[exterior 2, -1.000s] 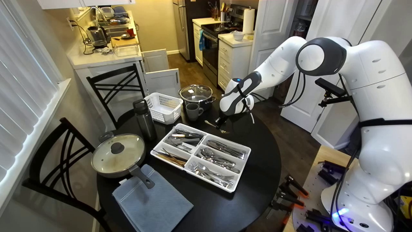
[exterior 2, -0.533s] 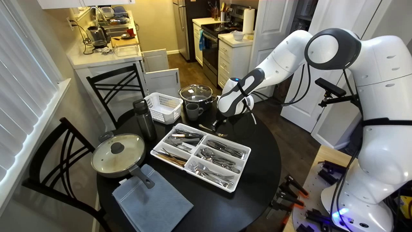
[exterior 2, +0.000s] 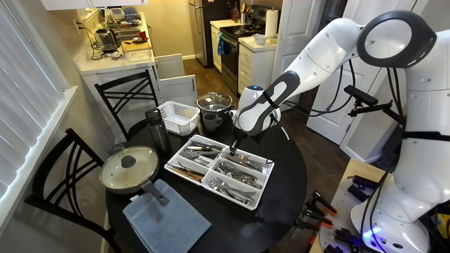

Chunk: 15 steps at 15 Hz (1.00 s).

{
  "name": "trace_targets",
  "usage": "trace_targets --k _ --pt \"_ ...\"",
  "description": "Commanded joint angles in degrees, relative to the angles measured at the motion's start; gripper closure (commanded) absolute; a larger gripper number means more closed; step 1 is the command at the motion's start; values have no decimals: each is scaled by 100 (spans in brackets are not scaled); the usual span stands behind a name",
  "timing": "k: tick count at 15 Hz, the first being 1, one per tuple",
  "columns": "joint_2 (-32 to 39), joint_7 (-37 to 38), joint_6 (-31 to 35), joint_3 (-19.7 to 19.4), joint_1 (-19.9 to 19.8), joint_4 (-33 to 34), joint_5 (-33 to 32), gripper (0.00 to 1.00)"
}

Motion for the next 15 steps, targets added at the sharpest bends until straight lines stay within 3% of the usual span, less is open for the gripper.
trace_targets --k 1,3,5,9,15 --pt "-556 -989 -572 543 -196 -523 508 99" --pt "-725 -1452 -949 712 -178 -598 856 99" --pt "-991 -1064 -1360 365 288 -652 960 99" --pt "-1288 90 -2144 -469 1183 -652 584 99" --pt "-1034 1035 -2590 -1117 1965 -391 416 99"
